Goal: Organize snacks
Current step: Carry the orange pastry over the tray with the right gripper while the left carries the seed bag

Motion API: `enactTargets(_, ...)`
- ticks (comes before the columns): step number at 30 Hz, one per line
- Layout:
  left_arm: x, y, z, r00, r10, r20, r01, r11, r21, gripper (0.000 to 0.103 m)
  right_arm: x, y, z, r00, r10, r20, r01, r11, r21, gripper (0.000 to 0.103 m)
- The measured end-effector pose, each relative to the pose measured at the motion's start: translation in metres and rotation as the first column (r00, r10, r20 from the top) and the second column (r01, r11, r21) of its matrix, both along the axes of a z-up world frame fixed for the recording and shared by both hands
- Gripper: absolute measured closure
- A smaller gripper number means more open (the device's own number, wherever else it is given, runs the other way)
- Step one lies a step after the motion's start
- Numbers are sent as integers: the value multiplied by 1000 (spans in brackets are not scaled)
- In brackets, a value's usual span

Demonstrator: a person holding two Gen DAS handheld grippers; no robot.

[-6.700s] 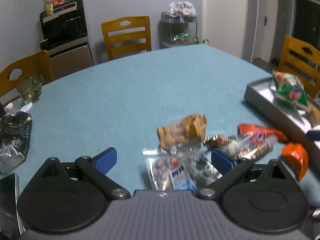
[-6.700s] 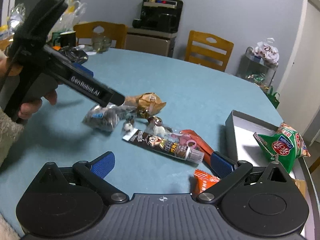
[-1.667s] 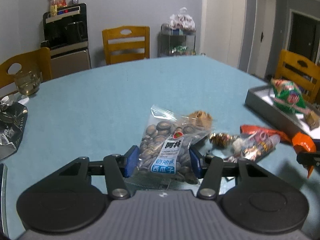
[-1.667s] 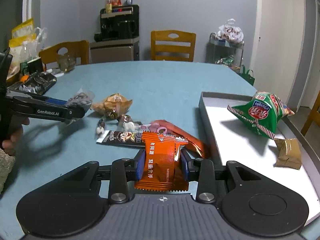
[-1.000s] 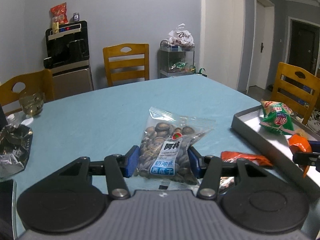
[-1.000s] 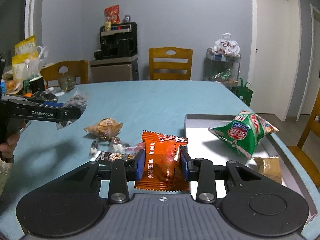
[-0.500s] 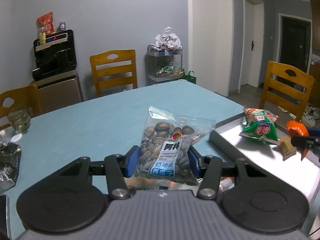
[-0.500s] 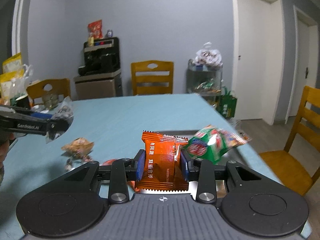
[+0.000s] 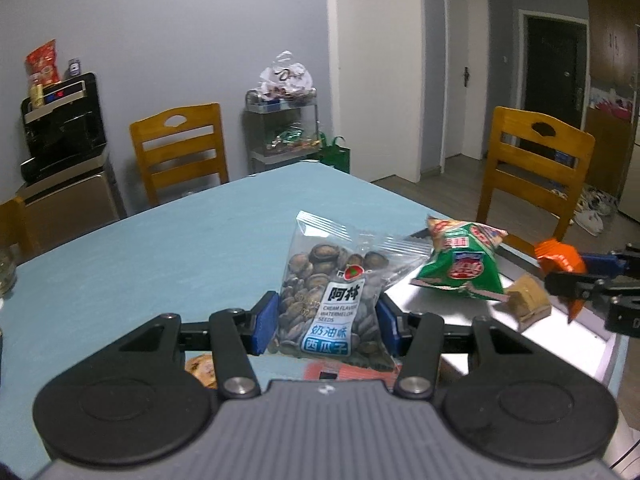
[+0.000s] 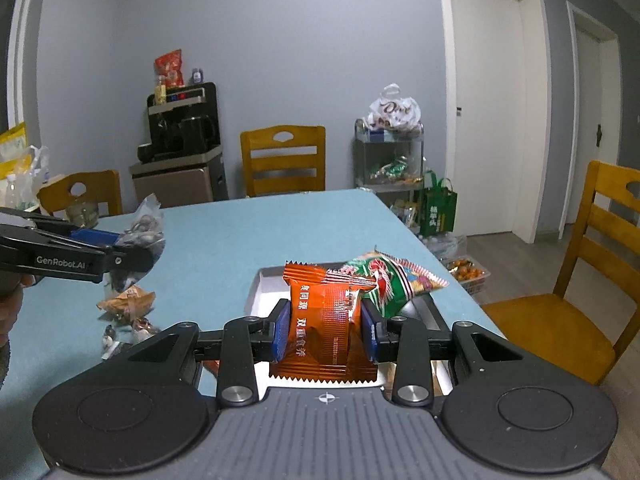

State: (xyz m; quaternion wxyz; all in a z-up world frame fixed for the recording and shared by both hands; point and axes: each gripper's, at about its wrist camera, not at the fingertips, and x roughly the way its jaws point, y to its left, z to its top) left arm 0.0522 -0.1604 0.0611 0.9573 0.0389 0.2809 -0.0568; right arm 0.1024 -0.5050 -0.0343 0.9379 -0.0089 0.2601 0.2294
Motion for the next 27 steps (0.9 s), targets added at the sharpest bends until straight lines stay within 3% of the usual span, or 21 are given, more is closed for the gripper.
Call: enactTargets(27, 35, -53, -19, 995, -86, -60, 86, 996, 6, 53, 18, -7, -26, 997, 18, -74, -18, 1000, -8, 66)
